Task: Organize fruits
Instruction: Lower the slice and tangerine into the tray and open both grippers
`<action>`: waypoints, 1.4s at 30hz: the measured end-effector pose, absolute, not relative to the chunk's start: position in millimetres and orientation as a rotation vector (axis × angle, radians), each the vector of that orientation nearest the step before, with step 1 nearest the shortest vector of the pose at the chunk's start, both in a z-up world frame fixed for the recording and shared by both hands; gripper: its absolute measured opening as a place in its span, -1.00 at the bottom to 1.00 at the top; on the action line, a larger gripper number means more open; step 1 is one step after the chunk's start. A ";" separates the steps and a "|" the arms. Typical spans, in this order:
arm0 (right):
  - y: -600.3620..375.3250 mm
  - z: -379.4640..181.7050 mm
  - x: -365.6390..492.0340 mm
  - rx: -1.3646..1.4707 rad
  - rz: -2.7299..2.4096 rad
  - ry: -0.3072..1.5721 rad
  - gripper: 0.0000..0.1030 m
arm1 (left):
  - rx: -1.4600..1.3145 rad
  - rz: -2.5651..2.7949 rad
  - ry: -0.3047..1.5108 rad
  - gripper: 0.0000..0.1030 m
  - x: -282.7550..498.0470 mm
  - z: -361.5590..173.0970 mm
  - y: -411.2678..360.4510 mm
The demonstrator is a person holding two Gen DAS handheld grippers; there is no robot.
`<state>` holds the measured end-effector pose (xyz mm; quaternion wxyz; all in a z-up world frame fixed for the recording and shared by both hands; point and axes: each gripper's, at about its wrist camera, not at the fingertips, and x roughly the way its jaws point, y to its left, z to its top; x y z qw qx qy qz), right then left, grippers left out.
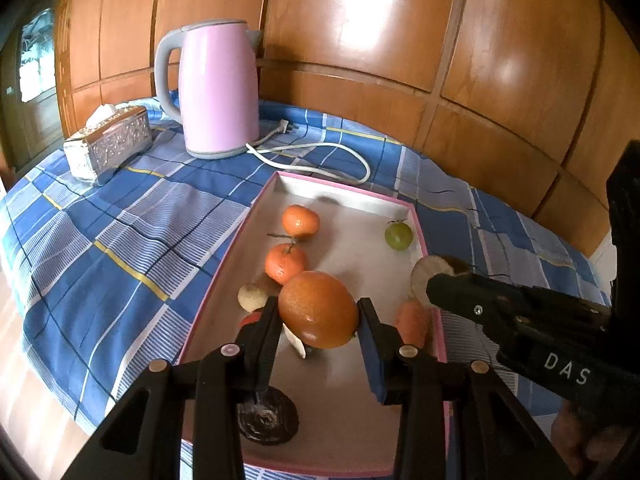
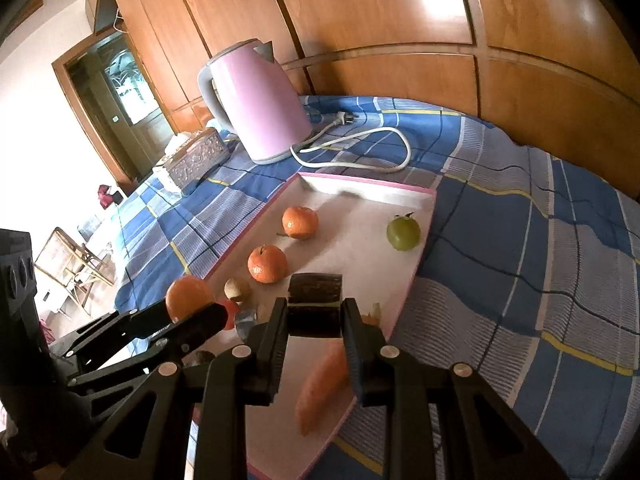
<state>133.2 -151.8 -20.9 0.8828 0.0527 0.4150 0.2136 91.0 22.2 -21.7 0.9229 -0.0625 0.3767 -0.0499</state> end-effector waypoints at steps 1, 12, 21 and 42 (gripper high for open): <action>-151.5 -21.3 134.9 0.112 0.445 0.865 -0.49 | -0.127 -0.103 0.774 -0.26 91.7 -22.3 22.2; -151.3 -21.5 150.7 0.124 0.436 0.864 -0.49 | -0.116 -0.105 0.789 -0.26 102.2 -30.1 20.6; -145.7 -29.8 164.3 0.125 0.431 0.890 -0.49 | -0.105 -0.104 0.810 -0.26 110.7 -38.8 17.7; -153.2 -32.3 151.0 0.135 0.415 0.883 -0.49 | -0.111 -0.090 0.838 -0.25 112.6 -47.1 16.7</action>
